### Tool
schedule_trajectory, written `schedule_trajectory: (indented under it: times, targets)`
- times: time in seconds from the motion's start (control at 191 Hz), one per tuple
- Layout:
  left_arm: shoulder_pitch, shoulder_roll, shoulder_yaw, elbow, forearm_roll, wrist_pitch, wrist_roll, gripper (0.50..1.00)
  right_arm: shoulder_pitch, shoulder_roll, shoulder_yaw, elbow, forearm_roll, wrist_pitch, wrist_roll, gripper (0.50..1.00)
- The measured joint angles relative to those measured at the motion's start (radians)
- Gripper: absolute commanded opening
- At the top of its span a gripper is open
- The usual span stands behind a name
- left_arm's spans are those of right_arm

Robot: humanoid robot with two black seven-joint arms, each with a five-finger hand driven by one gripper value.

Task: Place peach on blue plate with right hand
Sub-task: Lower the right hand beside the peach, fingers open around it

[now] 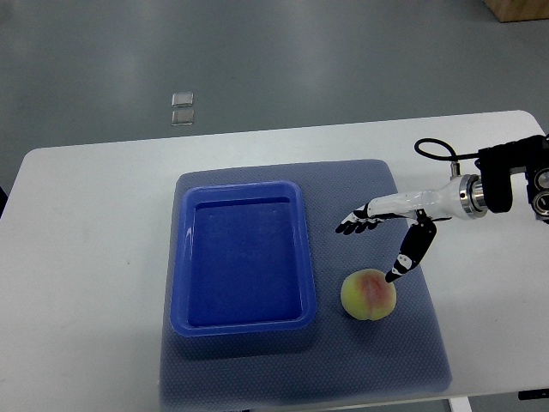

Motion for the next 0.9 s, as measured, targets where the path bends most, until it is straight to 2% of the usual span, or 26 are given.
schedule_trajectory:
  times: [0.497, 0.899]
  targets:
    - [0.0, 0.0, 0.0, 0.003, 0.0, 0.0, 0.0, 1.0, -0.178, 0.003, 0.061, -0.001, -0.014, -0.044, 0.001, 0.93]
    - [0.0, 0.0, 0.001, 0.003, 0.0, 0.0, 0.0, 1.0, -0.256, -0.002, 0.095, -0.002, -0.031, -0.087, 0.042, 0.926]
